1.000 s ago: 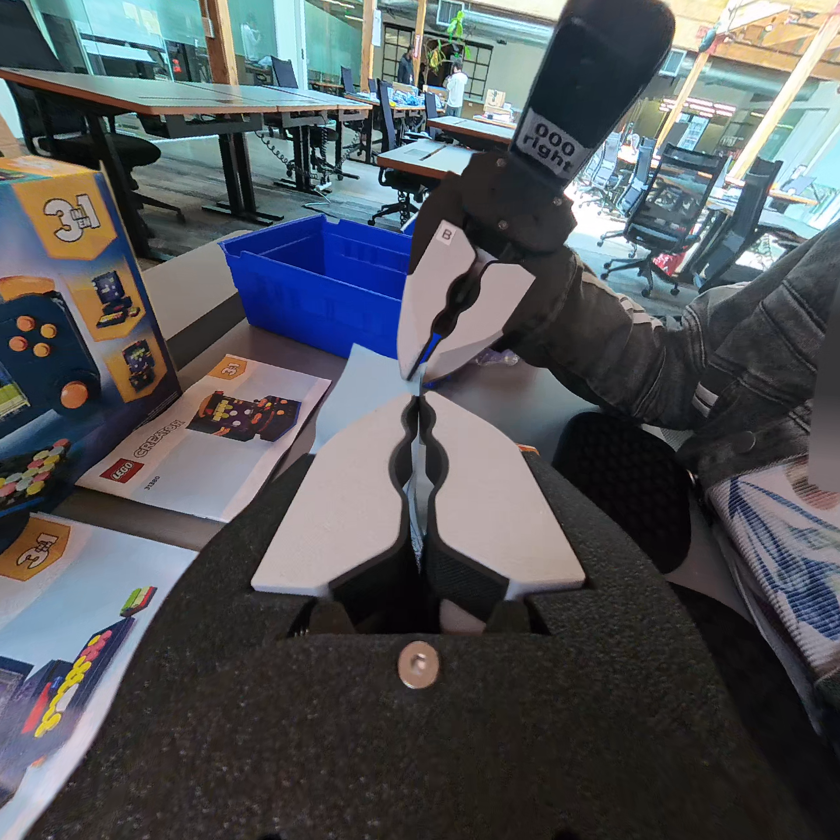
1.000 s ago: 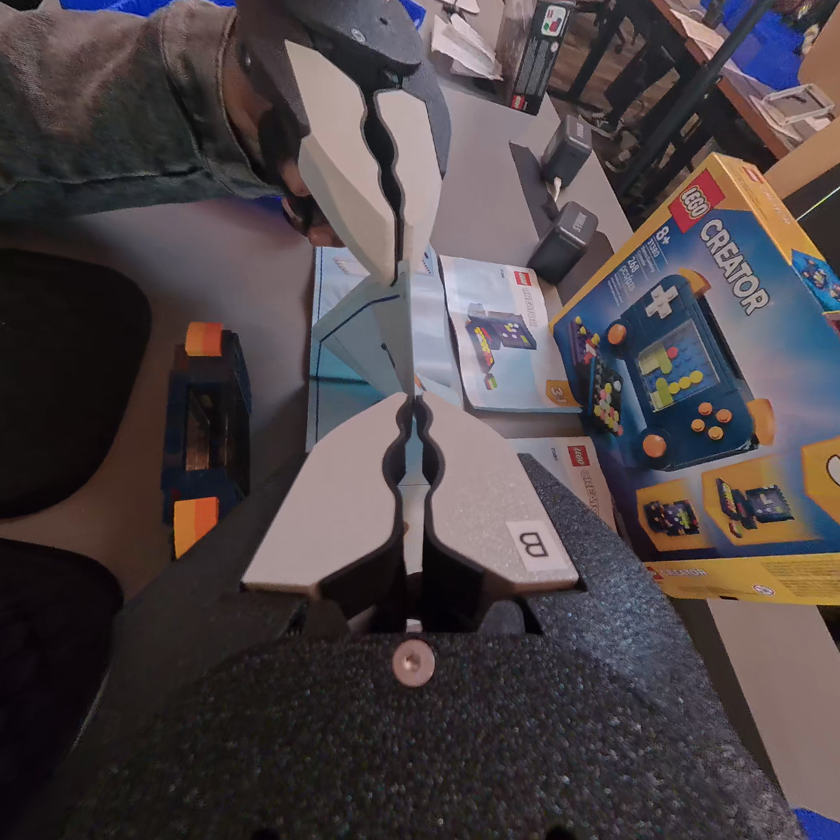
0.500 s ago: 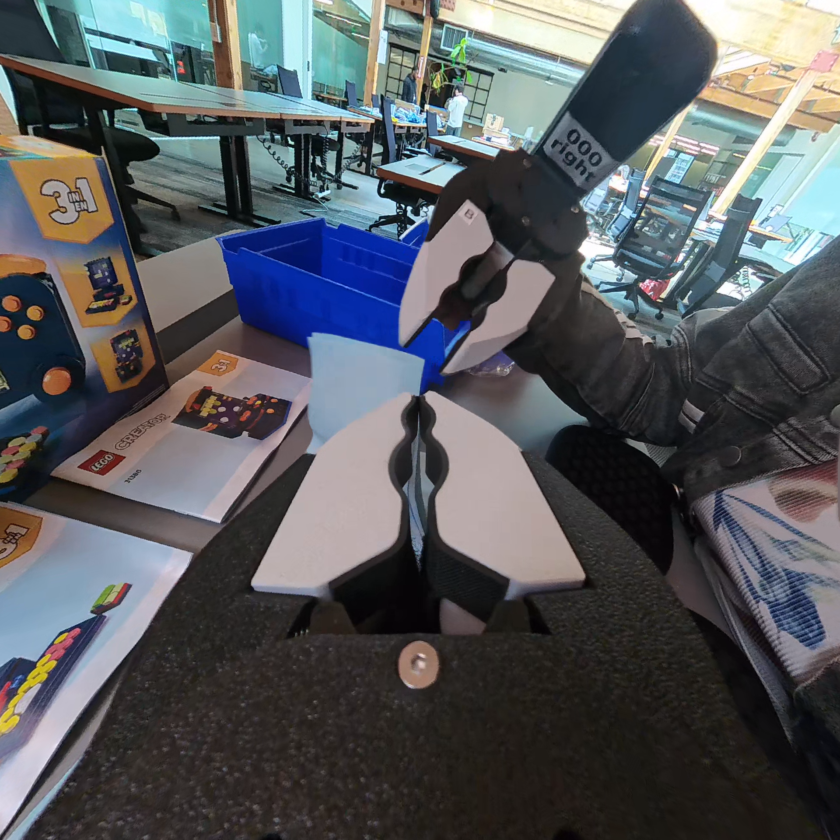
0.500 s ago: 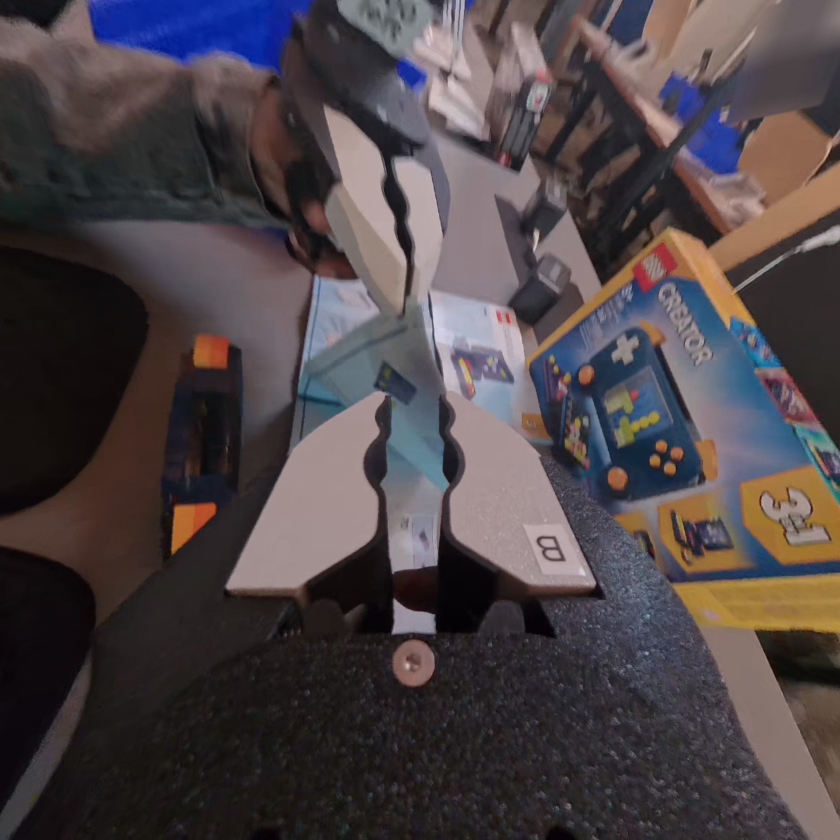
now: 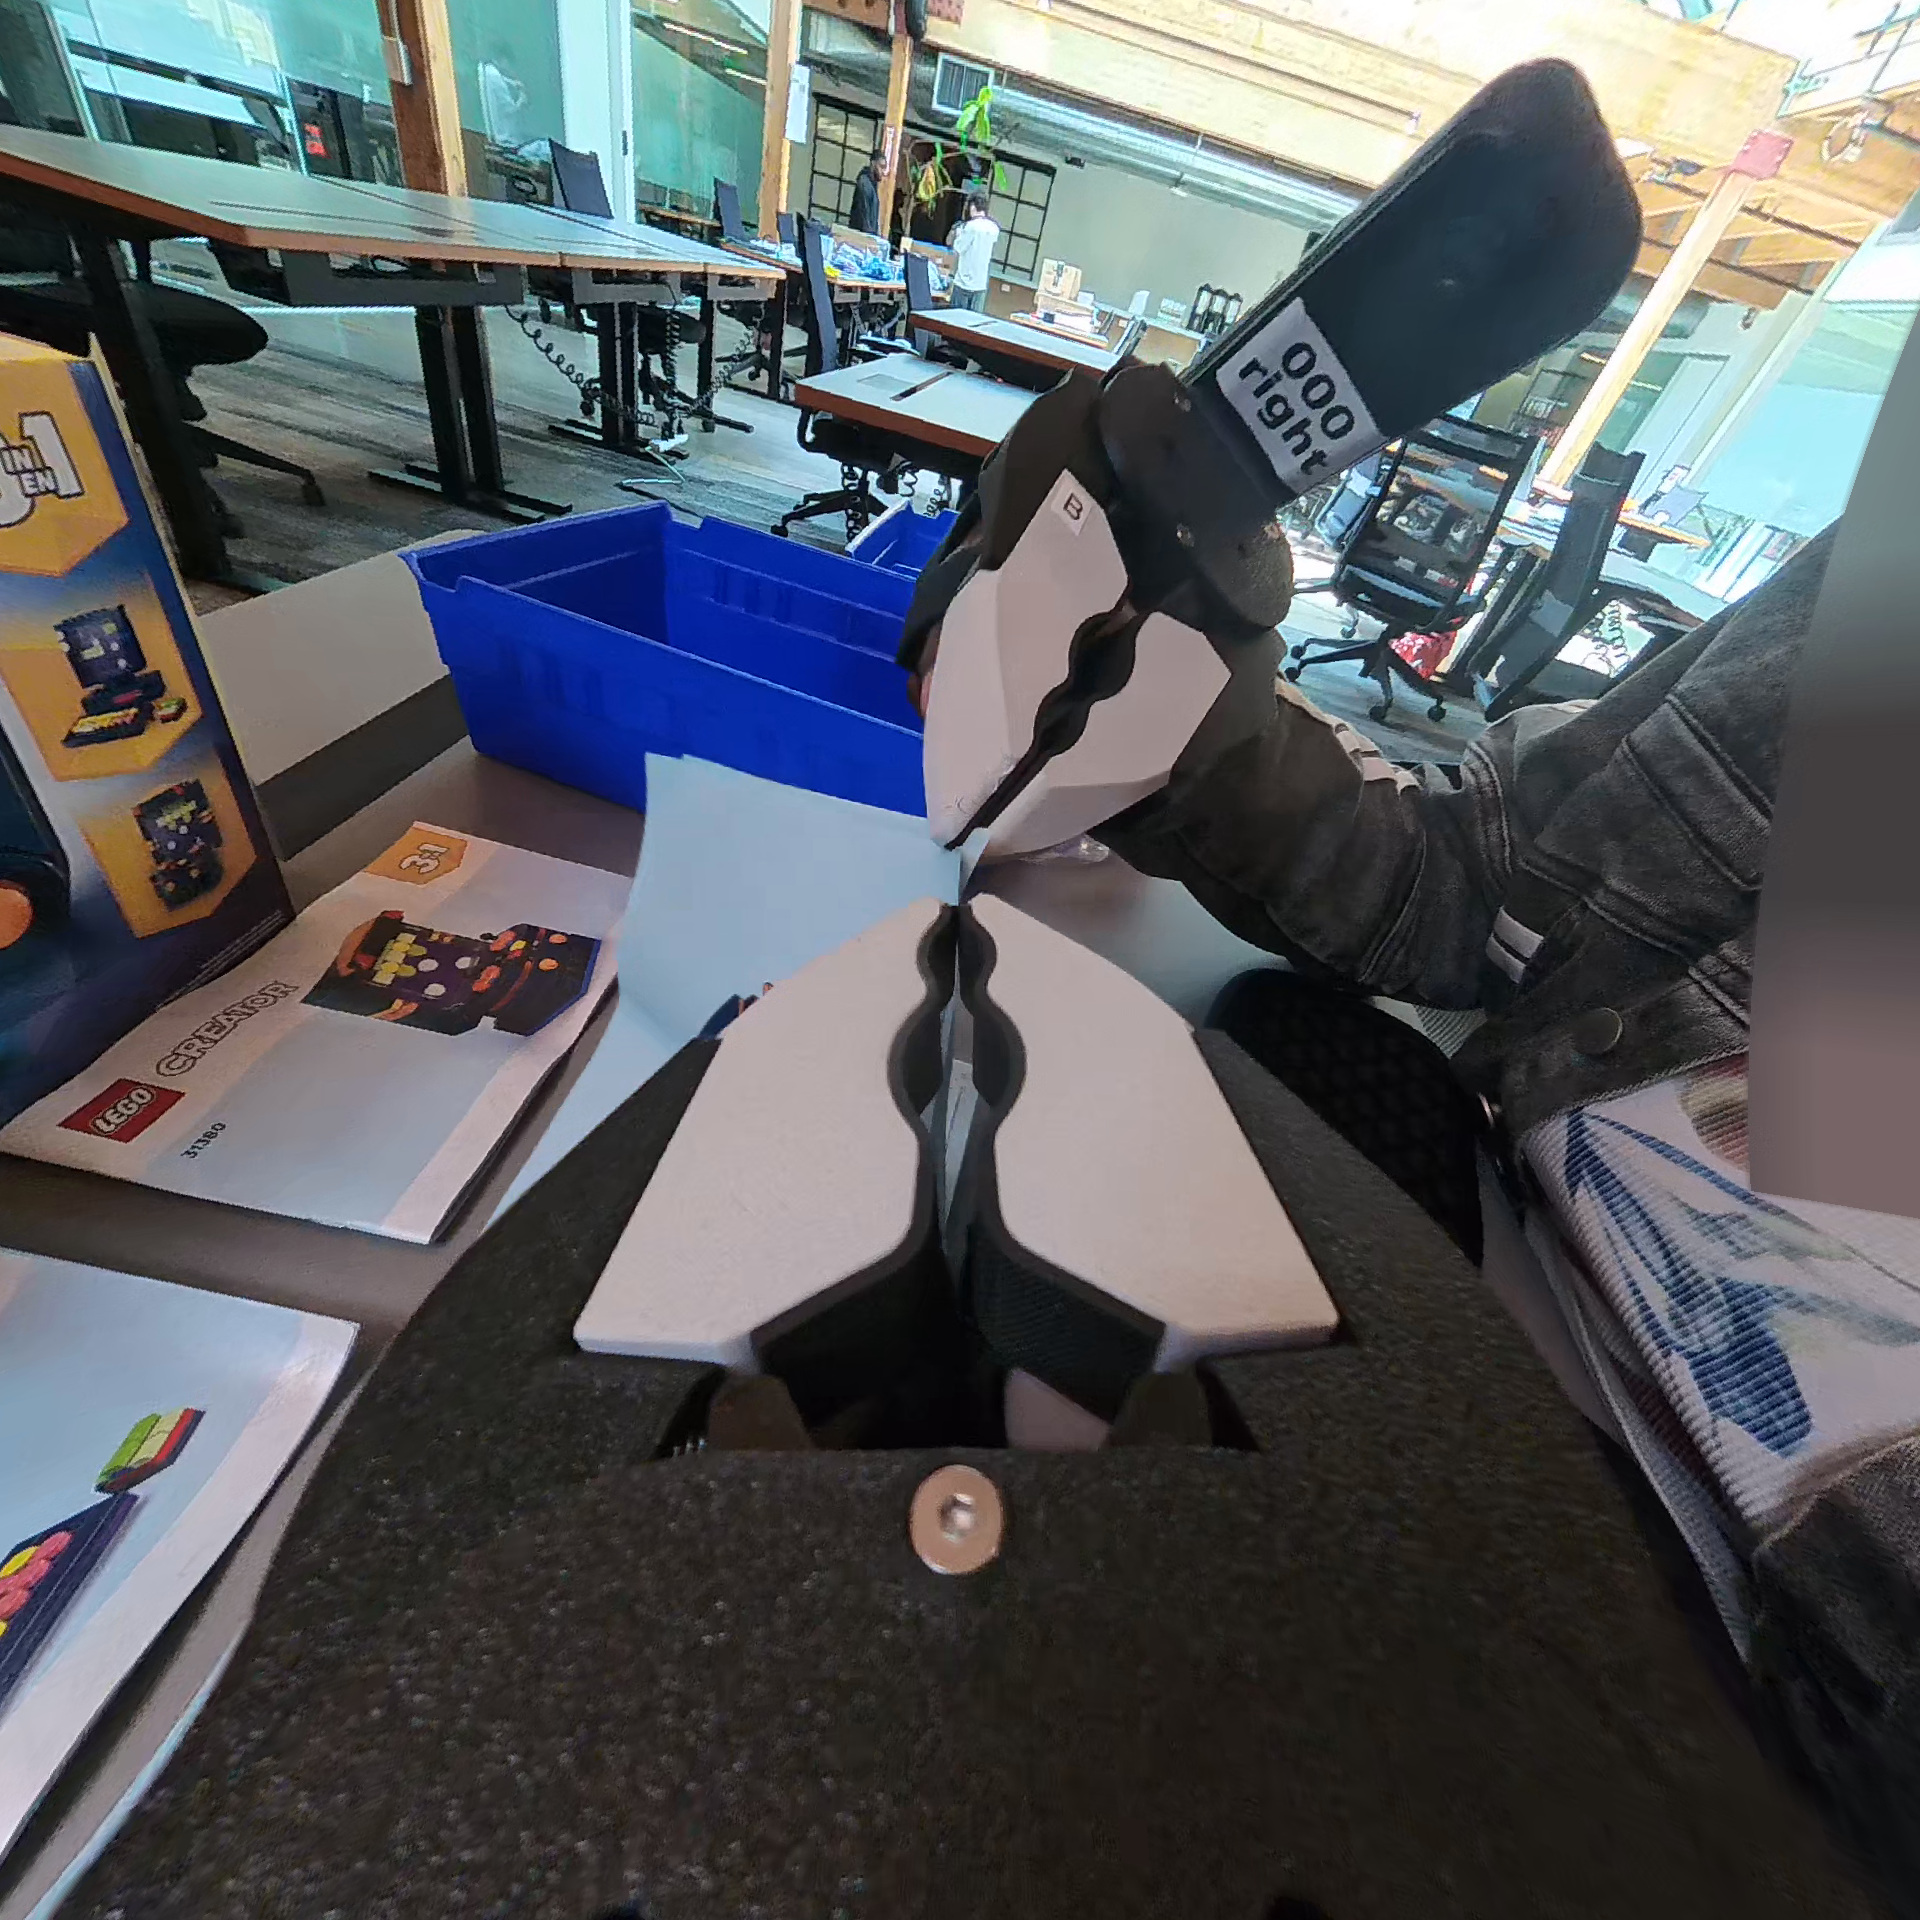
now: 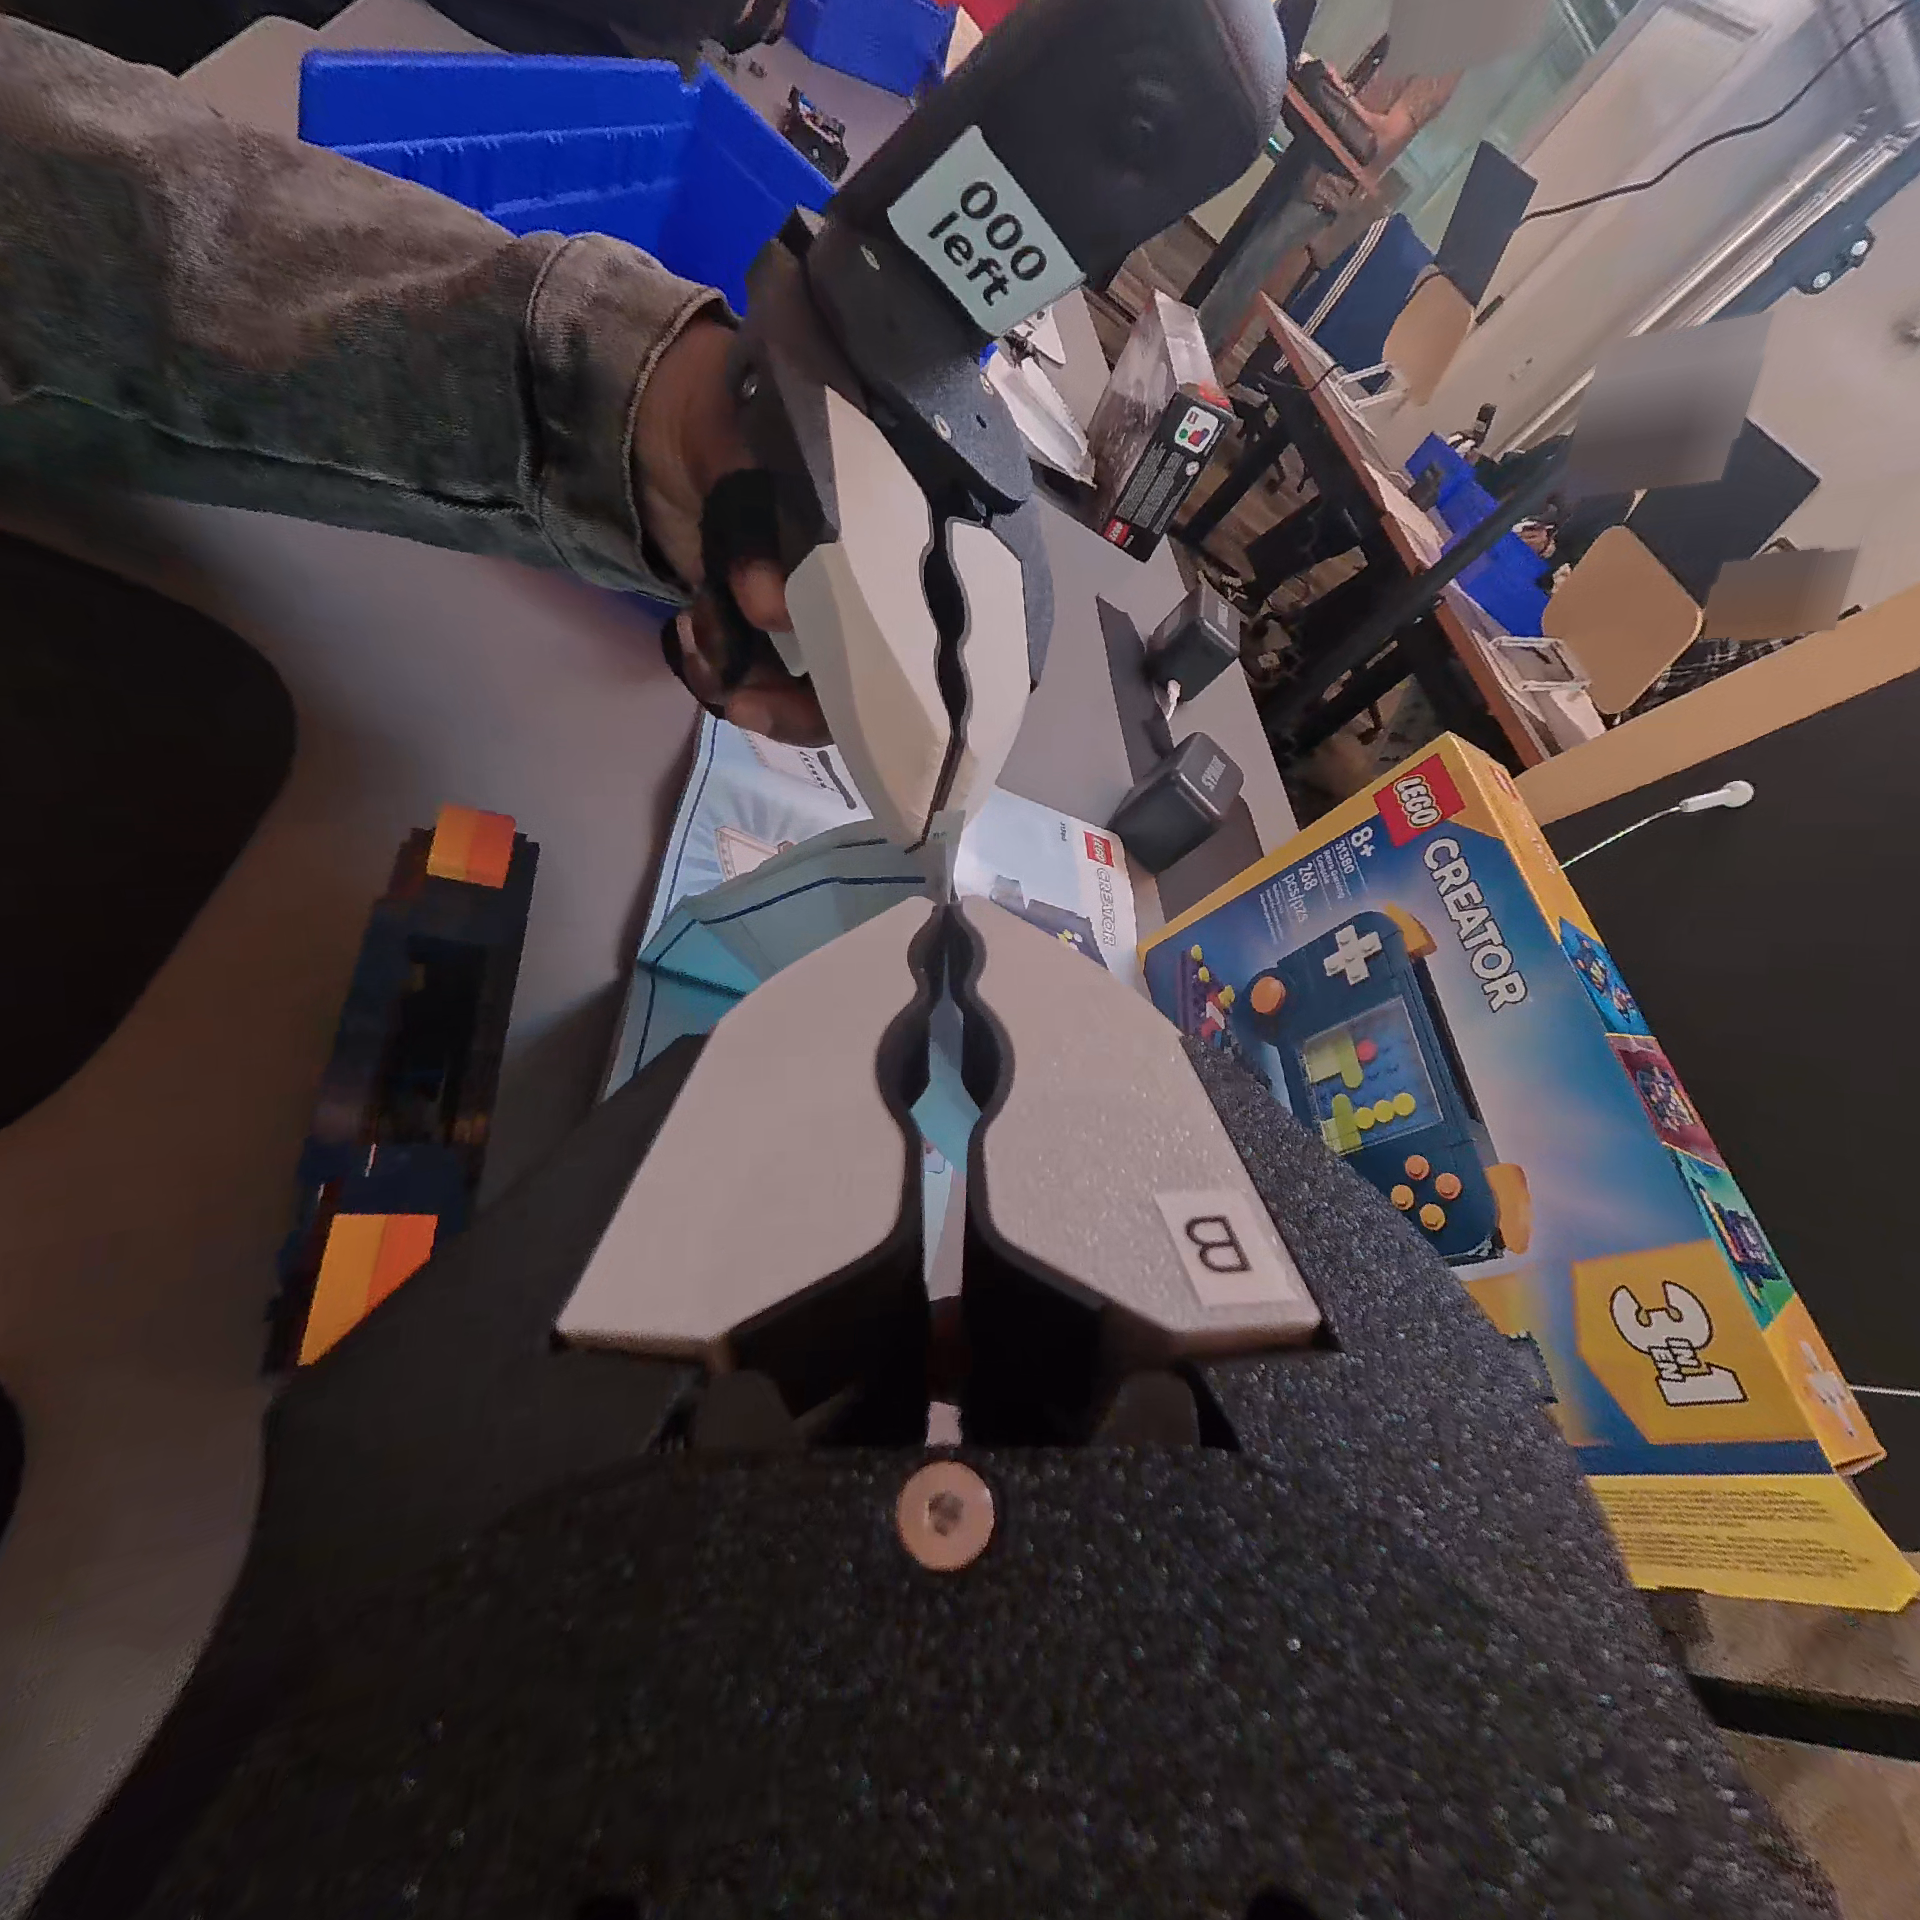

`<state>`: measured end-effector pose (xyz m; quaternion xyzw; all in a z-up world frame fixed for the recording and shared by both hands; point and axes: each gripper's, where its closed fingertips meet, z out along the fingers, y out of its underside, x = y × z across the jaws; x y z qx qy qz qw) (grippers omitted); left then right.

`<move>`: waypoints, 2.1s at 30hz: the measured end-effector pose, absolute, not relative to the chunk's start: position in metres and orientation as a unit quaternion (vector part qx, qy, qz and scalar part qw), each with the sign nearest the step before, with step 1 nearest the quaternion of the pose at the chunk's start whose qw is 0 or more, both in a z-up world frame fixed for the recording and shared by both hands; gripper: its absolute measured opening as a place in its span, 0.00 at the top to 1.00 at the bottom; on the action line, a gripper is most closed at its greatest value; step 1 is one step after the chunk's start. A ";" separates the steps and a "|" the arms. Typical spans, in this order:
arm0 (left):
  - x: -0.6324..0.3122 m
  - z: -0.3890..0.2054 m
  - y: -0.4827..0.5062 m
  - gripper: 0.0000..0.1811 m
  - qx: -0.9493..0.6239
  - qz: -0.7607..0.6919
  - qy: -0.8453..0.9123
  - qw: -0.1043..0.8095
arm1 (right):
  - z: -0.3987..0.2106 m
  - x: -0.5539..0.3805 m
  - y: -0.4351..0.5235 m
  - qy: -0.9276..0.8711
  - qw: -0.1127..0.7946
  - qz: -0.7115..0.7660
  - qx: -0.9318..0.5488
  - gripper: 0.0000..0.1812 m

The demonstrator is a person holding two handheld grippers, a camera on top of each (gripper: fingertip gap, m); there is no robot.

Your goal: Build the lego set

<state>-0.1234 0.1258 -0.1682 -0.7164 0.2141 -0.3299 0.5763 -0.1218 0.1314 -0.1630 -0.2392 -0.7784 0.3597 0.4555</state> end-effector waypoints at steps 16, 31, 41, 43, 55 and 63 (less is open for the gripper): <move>-0.233 -0.176 0.090 1.00 -0.777 -0.017 -0.015 0.629 | -0.197 -0.081 0.176 -0.820 0.300 0.297 -0.386 0.91; -0.260 -0.263 -0.007 0.90 -0.840 0.404 -0.031 0.362 | -0.300 -0.186 0.101 -0.784 0.101 0.442 -0.424 1.00; -0.181 -0.281 0.119 0.97 -0.825 0.216 0.253 0.457 | -0.334 -0.183 0.108 -0.828 0.122 0.408 -0.364 0.98; -0.193 -0.310 0.124 0.97 -0.841 0.221 0.288 0.401 | -0.335 -0.173 0.115 -0.837 0.114 0.409 -0.345 1.00; -0.205 -0.332 0.107 1.00 -0.851 0.216 0.237 0.417 | -0.298 -0.168 0.101 -0.760 -0.019 0.511 -0.401 1.00; -0.215 -0.334 0.099 1.00 -0.882 0.127 0.170 0.421 | -0.326 -0.176 0.099 -0.647 -0.203 0.514 -0.526 1.00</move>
